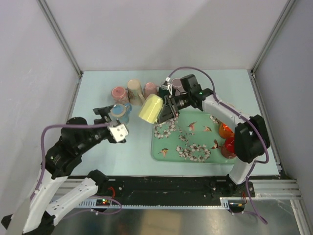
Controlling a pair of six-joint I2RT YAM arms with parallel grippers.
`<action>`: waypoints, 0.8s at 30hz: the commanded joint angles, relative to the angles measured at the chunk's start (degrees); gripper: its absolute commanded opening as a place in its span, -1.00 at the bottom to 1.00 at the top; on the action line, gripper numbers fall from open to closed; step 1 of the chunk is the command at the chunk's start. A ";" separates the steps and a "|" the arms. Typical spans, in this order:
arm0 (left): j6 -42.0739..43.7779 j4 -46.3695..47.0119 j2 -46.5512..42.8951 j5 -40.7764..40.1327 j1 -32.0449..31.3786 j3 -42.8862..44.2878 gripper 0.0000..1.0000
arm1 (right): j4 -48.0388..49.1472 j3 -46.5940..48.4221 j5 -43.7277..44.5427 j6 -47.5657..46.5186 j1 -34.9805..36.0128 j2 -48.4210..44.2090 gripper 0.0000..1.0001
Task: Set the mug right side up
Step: Turn over the cup at the center of the board.
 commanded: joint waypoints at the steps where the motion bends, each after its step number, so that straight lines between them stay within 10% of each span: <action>1: 14.02 15.91 -1.60 -5.25 -7.59 -7.14 0.91 | 34.44 -7.08 -17.32 37.19 -1.98 -3.87 -1.00; 12: 28.47 47.60 4.95 -5.45 -15.78 -21.66 0.80 | 40.21 -11.31 -23.02 43.57 -3.12 -6.63 -1.00; 22: 30.39 58.91 15.62 -9.26 -16.91 -20.11 -0.84 | 44.11 -12.32 -24.31 48.12 -3.98 -5.39 -0.98; 24: 29.23 58.88 15.98 -10.25 -16.96 -20.24 -0.95 | 43.97 -12.37 -22.82 46.96 -5.00 -5.50 -0.67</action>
